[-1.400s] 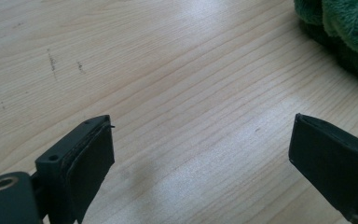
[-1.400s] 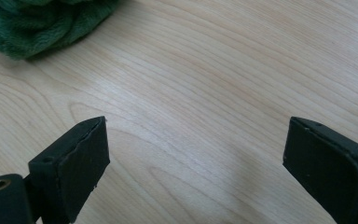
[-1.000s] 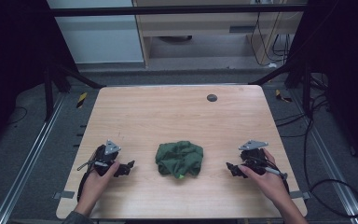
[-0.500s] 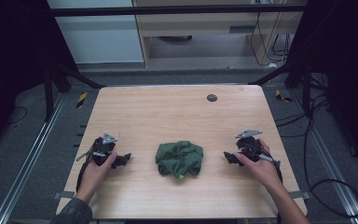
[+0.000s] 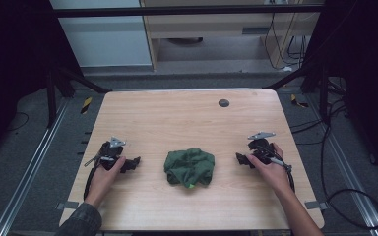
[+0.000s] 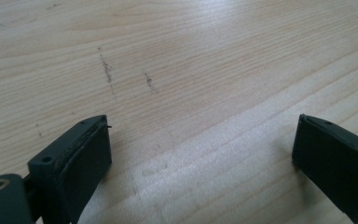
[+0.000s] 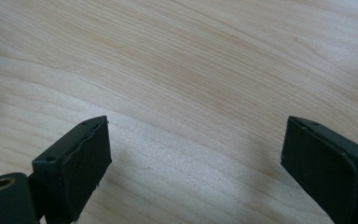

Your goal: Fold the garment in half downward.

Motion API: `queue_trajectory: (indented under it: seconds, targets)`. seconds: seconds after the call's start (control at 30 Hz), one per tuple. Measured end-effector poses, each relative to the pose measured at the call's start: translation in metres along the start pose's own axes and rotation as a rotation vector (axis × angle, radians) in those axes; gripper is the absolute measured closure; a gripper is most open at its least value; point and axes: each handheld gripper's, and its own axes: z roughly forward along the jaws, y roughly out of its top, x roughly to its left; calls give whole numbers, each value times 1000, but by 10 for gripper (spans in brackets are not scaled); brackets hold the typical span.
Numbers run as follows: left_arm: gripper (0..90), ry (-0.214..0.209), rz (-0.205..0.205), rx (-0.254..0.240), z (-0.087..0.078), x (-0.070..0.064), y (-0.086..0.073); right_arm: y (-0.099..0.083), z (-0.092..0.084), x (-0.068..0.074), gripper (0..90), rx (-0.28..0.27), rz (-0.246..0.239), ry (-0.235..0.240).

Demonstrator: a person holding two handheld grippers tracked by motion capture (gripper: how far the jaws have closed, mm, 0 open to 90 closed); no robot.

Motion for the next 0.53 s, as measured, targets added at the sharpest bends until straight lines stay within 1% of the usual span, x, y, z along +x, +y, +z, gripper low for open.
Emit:
queue_trajectory:
  seconds: [0.1, 0.13, 0.23, 0.3, 0.37, 0.4, 0.43, 0.47, 0.5, 0.53]
  targets:
    - [29, -3, 5, -10, 2, 0, 0, -2, 6, -1, 89, 3, 32, -9]
    - [29, -3, 5, -10, 2, 0, 0, -3, 8, -1, 76, -2, 39, -15]
    - [27, -2, 6, -8, 2, 0, 0, -5, 10, 1, 53, -30, 51, -24]
    - [0, 12, -8, 2, 2, -1, 0, -8, 13, 3, 22, -67, 69, -39]
    - [0, 13, -14, 3, 3, -1, 1, -7, 14, 5, 2, -64, 88, -58]
    - [0, 13, -14, 3, 3, -1, 1, -7, 14, 5, 2, -64, 88, -58]
    - [0, 15, -21, -1, 3, -2, 1, -7, 14, 7, 2, -62, 103, -77]
    - [0, 16, -22, 0, 3, -2, 1, -7, 14, 11, 2, -60, 141, -110]
    - [0, 17, -20, 0, 3, -1, 1, -7, 14, 12, 2, -60, 150, -121]
    - [0, 17, -20, 0, 3, -1, 1, -7, 14, 12, 2, -60, 150, -121]
